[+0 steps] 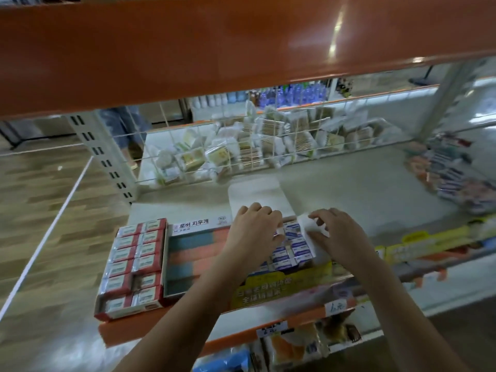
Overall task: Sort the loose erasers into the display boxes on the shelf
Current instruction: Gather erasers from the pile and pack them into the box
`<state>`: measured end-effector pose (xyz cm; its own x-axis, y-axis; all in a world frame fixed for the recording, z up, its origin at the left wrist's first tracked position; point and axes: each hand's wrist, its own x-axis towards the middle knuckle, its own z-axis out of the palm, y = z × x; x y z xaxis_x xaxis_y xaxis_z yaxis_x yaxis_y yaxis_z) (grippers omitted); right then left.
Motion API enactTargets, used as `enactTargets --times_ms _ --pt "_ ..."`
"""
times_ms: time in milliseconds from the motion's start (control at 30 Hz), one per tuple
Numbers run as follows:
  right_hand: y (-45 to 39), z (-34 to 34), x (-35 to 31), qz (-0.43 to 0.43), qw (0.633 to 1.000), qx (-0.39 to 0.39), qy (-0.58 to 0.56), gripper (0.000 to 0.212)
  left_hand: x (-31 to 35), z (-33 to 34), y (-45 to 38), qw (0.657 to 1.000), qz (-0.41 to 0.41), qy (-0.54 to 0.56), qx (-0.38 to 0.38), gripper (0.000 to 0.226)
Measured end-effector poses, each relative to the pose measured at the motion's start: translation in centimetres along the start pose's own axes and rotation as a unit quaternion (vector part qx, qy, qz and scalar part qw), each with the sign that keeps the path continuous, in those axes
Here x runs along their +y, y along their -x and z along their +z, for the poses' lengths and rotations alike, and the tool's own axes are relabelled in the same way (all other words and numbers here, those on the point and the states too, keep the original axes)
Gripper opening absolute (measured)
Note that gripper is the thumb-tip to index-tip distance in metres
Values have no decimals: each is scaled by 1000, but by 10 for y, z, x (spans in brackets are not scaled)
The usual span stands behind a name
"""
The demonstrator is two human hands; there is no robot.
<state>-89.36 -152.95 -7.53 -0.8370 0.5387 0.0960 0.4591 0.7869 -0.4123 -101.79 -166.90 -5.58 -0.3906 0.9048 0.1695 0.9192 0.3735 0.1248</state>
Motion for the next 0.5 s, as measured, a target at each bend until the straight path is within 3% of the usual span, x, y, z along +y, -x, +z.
enactTargets --times_ms 167,500 --pt "3 9 -2 39 998 11 -43 37 11 17 -11 999 -20 -22 -18 27" --pt "2 12 -8 49 998 36 -20 37 10 24 -14 998 -22 -36 -46 35"
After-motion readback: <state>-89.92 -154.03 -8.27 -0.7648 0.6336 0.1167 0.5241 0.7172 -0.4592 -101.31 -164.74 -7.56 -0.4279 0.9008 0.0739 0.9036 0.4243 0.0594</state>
